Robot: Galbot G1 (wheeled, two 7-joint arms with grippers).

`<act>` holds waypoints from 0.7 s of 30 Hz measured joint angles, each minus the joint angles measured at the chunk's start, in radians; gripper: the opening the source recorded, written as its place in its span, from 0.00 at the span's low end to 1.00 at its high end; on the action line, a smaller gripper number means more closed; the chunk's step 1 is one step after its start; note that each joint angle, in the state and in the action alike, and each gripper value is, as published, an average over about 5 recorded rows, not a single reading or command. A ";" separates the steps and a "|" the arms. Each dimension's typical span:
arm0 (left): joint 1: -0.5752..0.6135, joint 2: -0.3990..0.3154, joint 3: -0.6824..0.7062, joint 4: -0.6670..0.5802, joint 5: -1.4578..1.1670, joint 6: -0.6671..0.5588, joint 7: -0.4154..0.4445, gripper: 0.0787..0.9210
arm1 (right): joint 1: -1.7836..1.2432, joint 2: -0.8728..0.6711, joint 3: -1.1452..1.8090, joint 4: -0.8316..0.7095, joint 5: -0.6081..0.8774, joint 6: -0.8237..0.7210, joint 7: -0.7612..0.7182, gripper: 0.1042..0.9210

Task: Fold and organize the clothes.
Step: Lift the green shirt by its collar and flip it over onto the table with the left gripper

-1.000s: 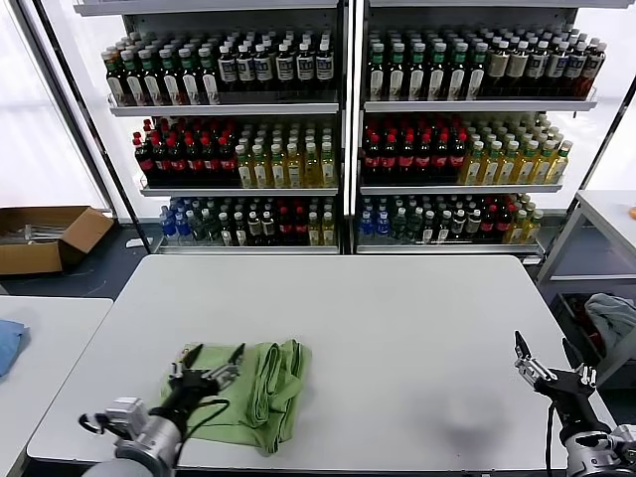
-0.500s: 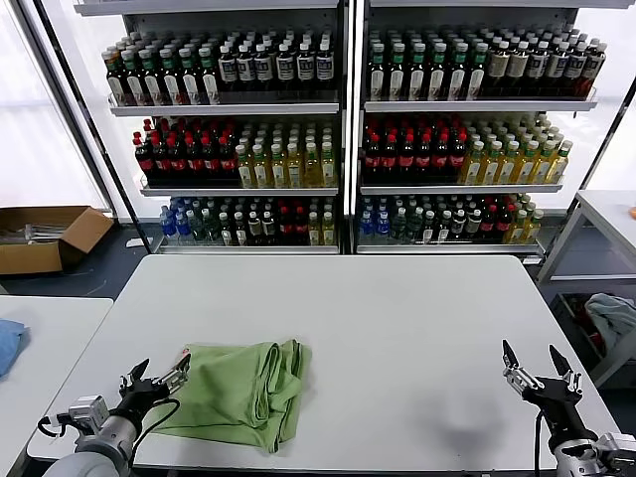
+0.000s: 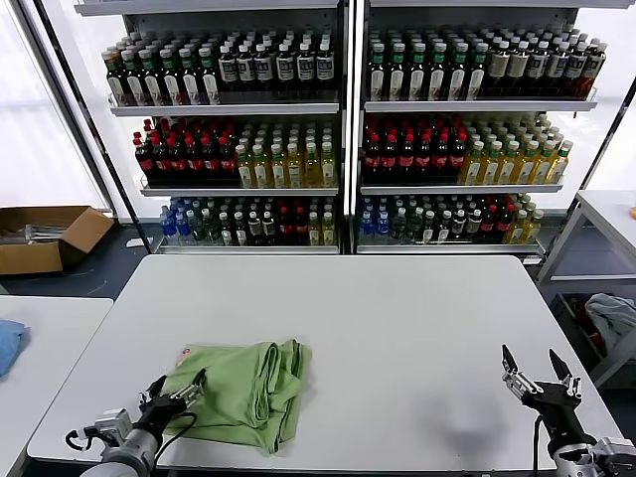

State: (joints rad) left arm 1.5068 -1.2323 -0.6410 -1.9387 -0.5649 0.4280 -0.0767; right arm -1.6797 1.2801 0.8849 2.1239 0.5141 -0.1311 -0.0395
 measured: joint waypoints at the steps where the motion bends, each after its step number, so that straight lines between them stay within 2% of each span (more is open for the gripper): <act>1: -0.001 -0.004 0.004 0.003 0.002 -0.002 0.001 0.85 | 0.000 0.000 0.001 0.000 -0.001 0.000 0.000 0.88; 21: 0.015 -0.036 0.006 0.034 0.000 -0.059 0.014 0.16 | 0.007 0.012 -0.014 0.019 -0.027 -0.005 0.004 0.88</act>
State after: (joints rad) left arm 1.5217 -1.2681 -0.6349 -1.9048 -0.5654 0.3690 -0.0624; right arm -1.6723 1.2919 0.8705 2.1428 0.4874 -0.1361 -0.0352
